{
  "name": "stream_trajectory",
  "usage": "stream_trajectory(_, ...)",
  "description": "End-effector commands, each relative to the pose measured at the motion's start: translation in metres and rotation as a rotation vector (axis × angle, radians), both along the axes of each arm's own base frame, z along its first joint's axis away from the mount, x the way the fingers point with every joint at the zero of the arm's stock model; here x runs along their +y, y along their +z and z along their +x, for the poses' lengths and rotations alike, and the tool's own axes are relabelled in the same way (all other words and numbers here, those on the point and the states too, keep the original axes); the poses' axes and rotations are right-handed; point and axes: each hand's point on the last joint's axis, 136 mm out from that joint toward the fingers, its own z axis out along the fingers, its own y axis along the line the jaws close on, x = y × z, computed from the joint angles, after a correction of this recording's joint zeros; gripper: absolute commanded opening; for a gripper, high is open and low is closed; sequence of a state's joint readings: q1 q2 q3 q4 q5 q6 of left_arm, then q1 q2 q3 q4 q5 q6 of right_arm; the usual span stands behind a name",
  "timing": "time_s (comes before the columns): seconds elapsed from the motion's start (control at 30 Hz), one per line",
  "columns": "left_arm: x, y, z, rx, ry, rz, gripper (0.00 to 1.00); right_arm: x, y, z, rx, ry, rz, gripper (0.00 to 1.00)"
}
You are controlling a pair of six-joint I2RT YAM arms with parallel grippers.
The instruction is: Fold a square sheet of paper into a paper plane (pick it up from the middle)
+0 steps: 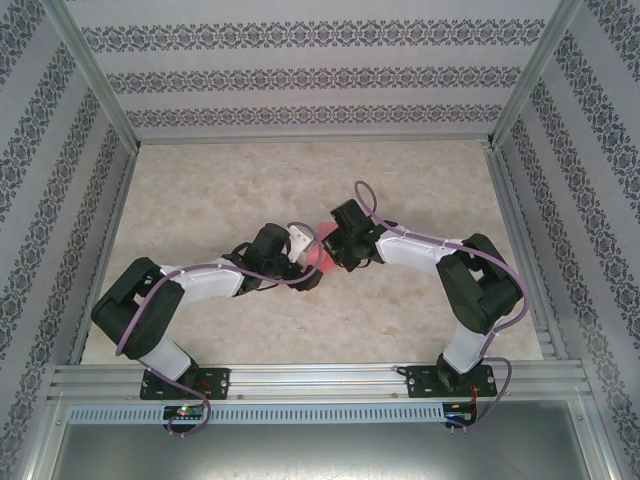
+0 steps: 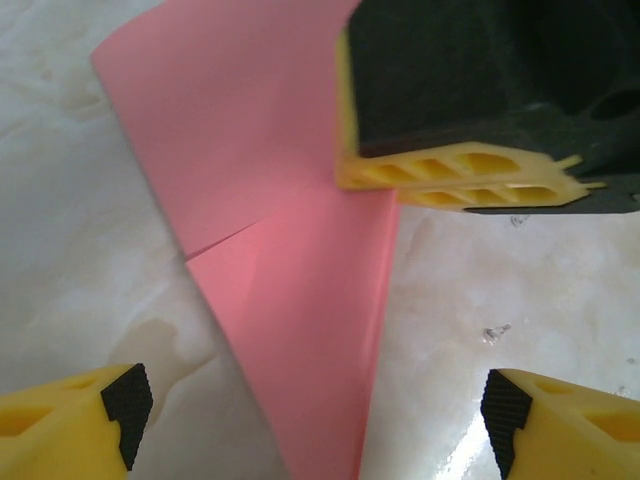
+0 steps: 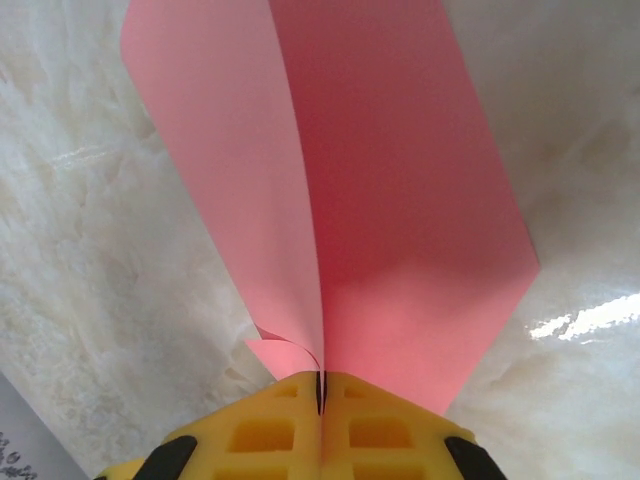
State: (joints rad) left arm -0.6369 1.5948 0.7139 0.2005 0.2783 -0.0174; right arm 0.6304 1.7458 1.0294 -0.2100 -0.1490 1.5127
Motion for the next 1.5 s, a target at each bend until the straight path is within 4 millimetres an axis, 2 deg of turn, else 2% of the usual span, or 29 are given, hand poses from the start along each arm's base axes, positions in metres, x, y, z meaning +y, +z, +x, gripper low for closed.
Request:
stream_trajectory(0.0, -0.014, 0.0, 0.0, -0.092, -0.084, 0.021, 0.88, 0.0, -0.003, 0.001, 0.046, -0.036, 0.017, 0.05)
stream_trajectory(0.07, -0.015, -0.004, 0.0, -0.105, -0.089, 0.017, 0.87, 0.001, -0.003, 0.001, 0.049, -0.037, 0.024, 0.05)
stream_trajectory(0.23, -0.012, -0.016, 0.005, -0.141, -0.077, 0.043, 0.74, 0.003, -0.006, 0.001, 0.065, -0.039, 0.037, 0.06)
stream_trajectory(0.33, -0.011, -0.02, 0.007, -0.151, -0.072, 0.052, 0.62, 0.004, -0.005, 0.001, 0.067, -0.034, 0.046, 0.08)
stream_trajectory(0.4, -0.008, -0.021, 0.008, -0.163, -0.062, 0.063, 0.54, 0.004, -0.004, 0.002, 0.069, -0.033, 0.053, 0.11)
stream_trajectory(0.63, -0.003, -0.025, 0.006, -0.186, -0.077, 0.097, 0.36, 0.004, -0.002, 0.005, 0.085, -0.009, 0.105, 0.24)
stream_trajectory(0.77, -0.002, -0.028, 0.003, -0.186, -0.097, 0.113, 0.32, 0.003, 0.0, 0.005, 0.101, 0.036, 0.132, 0.27)
stream_trajectory(1.13, 0.0, -0.03, -0.002, -0.193, -0.151, 0.153, 0.33, -0.009, 0.006, 0.004, 0.134, 0.156, 0.139, 0.27)
stream_trajectory(1.23, -0.001, -0.029, -0.003, -0.193, -0.157, 0.146, 0.34, -0.013, 0.007, 0.002, 0.14, 0.17, 0.13, 0.23)
stream_trajectory(1.37, -0.004, -0.025, -0.002, -0.193, -0.15, 0.123, 0.36, -0.013, 0.009, 0.001, 0.138, 0.172, 0.133, 0.12)
stream_trajectory(1.47, -0.01, -0.018, -0.002, -0.178, -0.14, 0.072, 0.41, -0.012, 0.009, 0.001, 0.136, 0.169, 0.139, 0.1)
